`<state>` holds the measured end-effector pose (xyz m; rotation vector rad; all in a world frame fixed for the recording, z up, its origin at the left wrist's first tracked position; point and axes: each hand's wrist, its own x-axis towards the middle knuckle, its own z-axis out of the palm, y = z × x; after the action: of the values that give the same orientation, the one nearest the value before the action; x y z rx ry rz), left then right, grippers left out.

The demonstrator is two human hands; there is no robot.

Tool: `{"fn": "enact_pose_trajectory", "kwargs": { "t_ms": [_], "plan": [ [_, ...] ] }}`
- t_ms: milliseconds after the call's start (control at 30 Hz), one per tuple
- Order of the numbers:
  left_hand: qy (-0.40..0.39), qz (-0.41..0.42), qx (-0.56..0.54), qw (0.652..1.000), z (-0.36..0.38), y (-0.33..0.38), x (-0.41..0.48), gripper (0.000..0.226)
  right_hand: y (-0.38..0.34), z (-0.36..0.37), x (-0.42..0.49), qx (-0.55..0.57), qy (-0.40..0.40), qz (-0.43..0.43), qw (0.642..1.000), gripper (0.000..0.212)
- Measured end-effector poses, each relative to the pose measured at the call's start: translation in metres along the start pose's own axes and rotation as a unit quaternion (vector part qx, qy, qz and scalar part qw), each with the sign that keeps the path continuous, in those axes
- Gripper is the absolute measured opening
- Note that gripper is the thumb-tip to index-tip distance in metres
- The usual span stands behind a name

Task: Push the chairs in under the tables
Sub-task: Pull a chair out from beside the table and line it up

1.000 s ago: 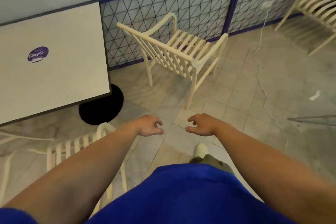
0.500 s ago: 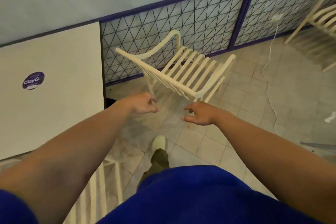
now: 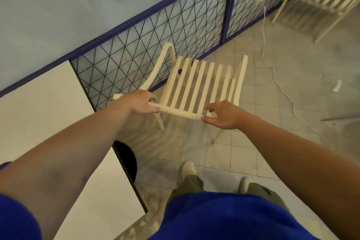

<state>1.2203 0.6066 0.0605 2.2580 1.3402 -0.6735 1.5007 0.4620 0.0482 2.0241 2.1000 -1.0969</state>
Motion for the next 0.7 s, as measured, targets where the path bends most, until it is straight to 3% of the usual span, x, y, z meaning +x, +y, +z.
{"fn": "enact_pose_trajectory", "kwargs": {
  "t_ms": [167,333,467,700],
  "plan": [
    [-0.028,0.006,0.03,0.999,0.009,-0.046,0.027,0.084,0.004,0.027,0.021,0.009,-0.026,0.064,0.998,0.065],
    [-0.026,0.023,0.039,0.999,0.028,-0.07,0.043,0.122,0.009,0.06,0.028,-0.02,0.01,0.097,0.995,0.066],
    [-0.008,0.025,0.065,0.998,0.035,-0.069,0.056,0.106,0.004,0.067,0.037,-0.068,0.019,0.113,0.991,0.063],
    [-0.007,0.037,0.099,0.994,0.037,-0.076,0.073,0.116,0.001,0.073,0.058,-0.106,0.023,0.131,0.985,0.07]
  ]
}}
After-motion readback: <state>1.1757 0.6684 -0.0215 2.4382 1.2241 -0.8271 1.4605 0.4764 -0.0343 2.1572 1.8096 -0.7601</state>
